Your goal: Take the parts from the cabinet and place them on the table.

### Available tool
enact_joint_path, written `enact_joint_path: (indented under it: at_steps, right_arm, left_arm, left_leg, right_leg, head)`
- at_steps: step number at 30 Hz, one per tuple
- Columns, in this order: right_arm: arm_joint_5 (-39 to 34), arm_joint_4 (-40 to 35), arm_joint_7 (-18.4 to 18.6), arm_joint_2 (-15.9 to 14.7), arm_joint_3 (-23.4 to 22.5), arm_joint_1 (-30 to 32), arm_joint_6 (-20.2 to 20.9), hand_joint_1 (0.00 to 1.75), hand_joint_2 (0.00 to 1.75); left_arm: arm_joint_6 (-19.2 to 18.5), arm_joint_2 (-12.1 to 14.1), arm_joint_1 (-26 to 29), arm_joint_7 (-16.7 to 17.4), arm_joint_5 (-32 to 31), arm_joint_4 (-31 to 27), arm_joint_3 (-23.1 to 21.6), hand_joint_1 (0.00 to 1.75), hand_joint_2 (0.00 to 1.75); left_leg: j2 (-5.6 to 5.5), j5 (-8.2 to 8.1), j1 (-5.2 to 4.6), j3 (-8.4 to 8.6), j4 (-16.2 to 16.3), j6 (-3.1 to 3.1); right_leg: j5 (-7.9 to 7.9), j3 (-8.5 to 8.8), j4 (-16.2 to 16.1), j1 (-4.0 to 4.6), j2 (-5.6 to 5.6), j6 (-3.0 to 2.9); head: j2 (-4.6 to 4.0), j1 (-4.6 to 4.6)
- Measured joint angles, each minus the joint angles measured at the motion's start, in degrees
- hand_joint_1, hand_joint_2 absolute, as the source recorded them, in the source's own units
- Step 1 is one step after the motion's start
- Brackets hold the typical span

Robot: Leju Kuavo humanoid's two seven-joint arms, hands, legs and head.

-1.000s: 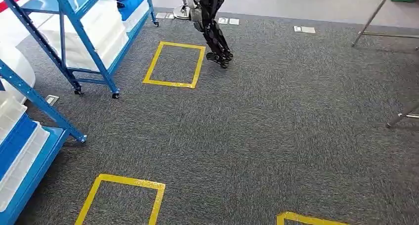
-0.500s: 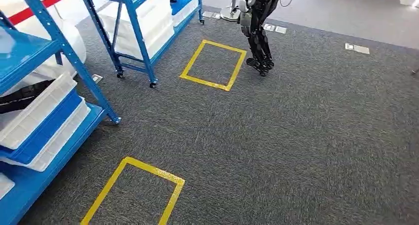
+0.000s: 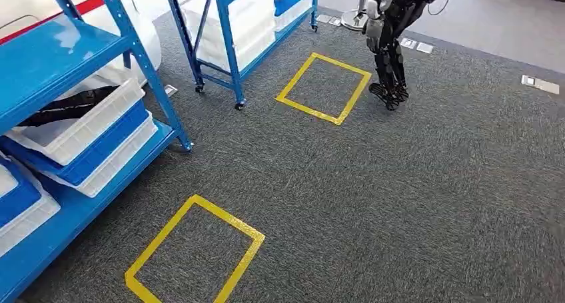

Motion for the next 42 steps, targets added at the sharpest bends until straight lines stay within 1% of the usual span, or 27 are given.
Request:
enact_joint_path:
  at_steps: [4,6,7,9,10,11,13,14,15,16,18,19,20,21,23,25,27,28,29,30,31,34,35,37,38,40,42]
  right_arm:
    - [-0.1,0.0,0.1,0.2,-0.2,-0.6,0.0,0.00,0.00]
    - [-0.1,-0.1,0.1,0.2,-0.3,-0.4,0.0,0.00,0.00]
    - [-0.1,-0.1,0.1,0.2,-0.3,-0.3,0.0,0.00,0.00]
    - [-0.1,-0.1,0.1,0.2,-0.6,-0.1,0.0,0.00,0.00]
    - [-0.1,-0.1,0.1,0.1,-0.6,-0.1,0.0,0.00,0.00]
    - [-0.1,-0.1,0.1,0.1,-0.7,0.0,0.0,0.00,0.00]
    - [-0.1,-0.1,0.1,0.1,-0.9,0.0,0.0,0.00,0.00]
    - [-0.1,-0.1,0.1,0.1,-1.0,0.0,0.0,0.00,0.00]
    - [-0.1,0.0,0.1,0.2,-1.1,0.1,0.0,0.00,0.00]
    - [0.0,0.0,0.1,0.2,-1.1,0.0,0.0,0.00,0.00]
    - [0.1,0.0,0.1,0.1,-1.2,-0.2,-0.1,0.00,0.00]
    - [0.3,0.0,0.1,0.1,-1.2,-0.2,-0.1,0.00,0.00]
    - [0.3,0.0,0.1,0.2,-1.2,-0.3,-0.1,0.00,0.00]
    - [0.4,0.0,0.1,0.2,-1.2,-0.2,-0.2,0.00,0.00]
    - [0.6,0.0,0.1,0.3,-1.2,0.1,-0.2,0.00,0.00]
    - [0.8,0.0,0.1,0.2,-1.3,0.2,-0.2,0.00,0.00]
    - [1.1,0.0,0.1,0.2,-1.3,0.0,-0.2,0.00,0.00]
    - [1.3,0.0,0.1,0.2,-1.3,-0.1,-0.2,0.00,0.00]
    - [1.3,0.0,0.0,0.3,-1.3,-0.2,-0.2,0.00,0.00]
    - [1.4,0.0,0.0,0.4,-1.3,-0.2,-0.3,0.00,0.00]
    - [1.4,0.0,0.0,0.5,-1.3,-0.2,-0.4,0.00,0.00]
    - [1.5,-0.1,0.0,0.5,-1.3,-0.5,-0.7,0.00,0.00]
    - [1.6,-0.2,0.0,0.6,-1.3,-0.5,-0.7,0.00,0.00]
    - [1.8,-0.2,0.0,0.5,-1.3,-0.4,-0.7,0.00,0.00]
    - [1.9,-0.2,0.0,0.5,-1.3,-0.4,-0.7,0.00,0.00]
    - [2.2,-0.2,0.0,0.5,-1.3,-0.2,-0.7,0.00,0.00]
    - [2.4,-0.2,0.0,0.4,-1.3,-0.2,-0.7,0.00,0.00]
  left_arm:
    - [-0.1,0.1,0.3,-0.4,-0.2,0.0,-0.2,0.00,0.00]
    - [-0.1,0.0,0.2,-0.7,-0.2,0.0,-0.3,0.00,0.00]
    - [-0.1,0.1,0.0,-0.7,-0.3,0.0,-0.3,0.00,0.00]
    - [-0.2,0.1,0.0,-0.8,-0.3,0.0,-0.3,0.00,0.00]
    - [-0.2,0.1,0.1,-0.8,-0.3,0.0,-0.3,0.00,0.00]
    - [-0.3,0.1,0.2,-0.8,-0.3,0.0,-0.3,0.00,0.00]
    - [-0.4,0.0,0.2,-0.8,-0.3,0.0,-0.3,0.00,0.00]
    - [-0.4,0.0,0.2,-0.9,-0.3,0.0,-0.3,0.00,0.00]
    - [-0.4,0.1,0.0,-0.9,-0.3,0.0,-0.3,0.00,0.00]
    - [-0.4,0.1,0.0,-0.9,-0.3,0.0,-0.3,0.00,0.00]
    - [-0.4,0.1,0.3,-0.9,-0.3,0.1,-0.3,0.00,0.00]
    - [-0.4,0.1,0.4,-0.9,-0.3,0.1,-0.4,0.00,0.00]
    - [-0.4,0.1,0.5,-0.9,-0.2,0.1,-0.4,0.00,0.00]
    - [-0.4,0.1,0.4,-0.8,-0.2,0.2,-0.4,0.00,0.00]
    - [-0.4,0.1,0.1,-0.8,-0.1,0.2,-0.4,0.00,0.00]
    - [-0.4,0.1,0.2,-0.7,-0.1,0.2,-0.4,0.00,0.00]
    - [-0.4,0.1,0.3,-0.7,0.0,0.2,-0.4,0.00,0.00]
    - [-0.3,0.1,0.3,-0.7,0.0,0.2,-0.4,0.00,0.00]
    - [-0.3,0.1,0.2,-0.9,0.0,0.2,-0.4,0.00,0.00]
    - [-0.2,0.2,0.1,-1.0,0.0,0.2,-0.4,0.00,0.00]
    - [-0.1,0.2,0.0,-1.1,0.0,0.2,-0.4,0.00,0.00]
    - [0.2,0.1,0.1,-1.3,-0.1,0.3,-0.4,0.00,0.00]
    - [0.2,0.0,0.2,-1.4,0.0,0.3,-0.4,0.00,0.00]
    - [0.3,0.0,0.0,-1.5,0.2,0.3,-0.3,0.00,0.00]
    - [0.3,-0.1,-0.1,-1.5,0.3,0.3,-0.4,0.00,0.00]
    - [0.3,-0.2,-0.1,-1.6,0.4,0.3,-0.4,0.00,0.00]
    - [0.5,-0.2,0.1,-1.6,0.5,0.3,-0.3,0.00,0.00]
  left_leg:
    - [-3.26,0.70,-0.21,-0.40,-0.8,1.12]
    - [-4.78,1.72,0.65,0.18,-1.7,1.75]
    - [-5.53,1.86,0.67,-0.05,-1.7,1.92]
    - [-7.63,1.93,0.68,-0.32,-1.7,1.95]
    - [-8.48,1.97,0.70,-0.32,-1.7,1.88]
    - [-9.51,2.01,0.78,-0.26,-1.6,1.81]
    - [-11.27,1.98,1.05,-0.12,-1.4,1.44]
    - [-12.25,1.83,1.21,-0.23,-1.1,0.92]
    - [-12.90,1.51,0.77,-0.77,-0.3,0.35]
    - [-13.61,1.46,0.86,-1.04,-0.2,0.08]
    - [-14.47,1.74,1.15,-1.22,-0.6,-0.37]
    - [-15.15,1.90,1.36,-1.44,-0.5,-0.65]
    - [-12.67,1.36,1.31,-1.73,0.3,-0.73]
    - [-8.68,-0.44,0.98,-2.94,2.8,-0.96]
    - [-6.59,-4.94,1.17,-7.34,11.7,-1.32]
    - [-6.20,-6.51,1.18,-10.50,17.6,-1.37]
    - [-5.89,-3.37,1.16,-8.88,14.1,-1.04]
    - [-5.11,-0.44,1.05,-6.01,8.6,-0.62]
    - [-3.33,1.59,0.79,-3.36,3.7,0.03]
    - [0.66,1.23,0.09,-1.88,0.8,0.72]
    - [0.16,1.22,-0.22,-1.93,0.6,0.75]
    - [-2.49,1.36,-0.52,-2.34,0.3,1.09]
    - [-3.43,2.10,0.51,-1.55,-0.7,1.58]
    - [-4.77,2.52,0.47,-1.53,-1.0,2.02]
    - [-5.76,2.59,0.50,-1.63,-1.0,2.11]
    - [-7.83,2.62,0.54,-1.69,-1.0,2.12]
    - [-9.73,2.62,0.72,-1.56,-0.9,2.05]
  right_leg:
    - [0.06,1.26,-0.6,0.03,-2.51,0.77]
    - [-2.09,-0.45,2.8,-0.30,3.89,0.93]
    - [-3.84,-2.28,6.7,-0.51,5.51,0.68]
    - [-7.14,-6.93,16.0,-0.86,6.55,0.62]
    - [-7.15,-7.75,17.5,-0.97,6.62,1.03]
    - [-6.00,-7.16,16.0,-1.15,6.67,1.76]
    - [-1.93,-3.35,7.6,-1.82,7.45,3.34]
    - [0.28,-0.65,1.7,-2.44,9.66,4.15]
    - [0.18,-0.26,0.0,-2.36,11.78,3.97]
    - [0.21,-0.44,0.1,-2.19,11.01,2.79]
    - [0.23,0.13,0.1,-1.66,9.99,1.99]
    - [0.52,0.19,0.0,-2.15,9.16,1.46]
    - [0.70,0.21,-0.1,-2.20,8.39,1.16]
    - [0.70,0.19,-0.1,-2.01,7.72,0.62]
    - [0.42,0.22,-0.1,-1.53,5.83,0.20]
    - [0.20,0.21,-0.1,-1.27,4.14,-0.10]
    - [-0.02,0.49,-0.1,-1.11,2.67,-0.37]
    - [-0.18,0.76,-0.1,-0.98,1.91,-0.49]
    - [-0.34,1.04,-0.1,-0.90,1.34,-0.38]
    - [-0.55,1.18,-0.1,-0.80,0.88,-0.22]
    - [-0.87,1.09,0.0,-0.16,0.31,0.22]
    - [-1.05,1.84,-0.5,-0.26,-1.94,0.74]
    - [-1.55,1.59,-0.1,-0.07,-1.27,1.21]
    - [-3.85,-0.25,4.5,-0.55,4.84,1.13]
    - [-5.87,-2.64,9.3,-0.71,6.11,0.92]
    - [-8.01,-6.78,16.9,-0.99,6.68,1.27]
    - [-5.69,-6.19,14.3,-1.35,6.72,2.60]
  head:
    - [0.00,0.20]
    - [0.00,0.44]
    - [0.00,0.57]
    - [0.00,0.60]
    - [0.00,0.60]
    - [0.00,0.57]
    - [0.00,0.55]
    - [0.00,0.66]
    - [0.00,0.86]
    - [0.00,0.68]
    - [0.00,0.51]
    - [0.00,0.40]
    - [0.00,0.51]
    - [0.00,-0.17]
    - [0.00,-0.30]
    - [0.00,-0.30]
    - [0.00,-0.32]
    - [0.00,-0.30]
    - [0.00,-0.32]
    - [0.00,-0.23]
    - [0.00,-0.17]
    - [0.00,-0.28]
    - [0.00,-0.21]
    - [0.00,0.03]
    - [0.00,0.07]
    - [0.00,0.09]
    - [0.00,0.09]
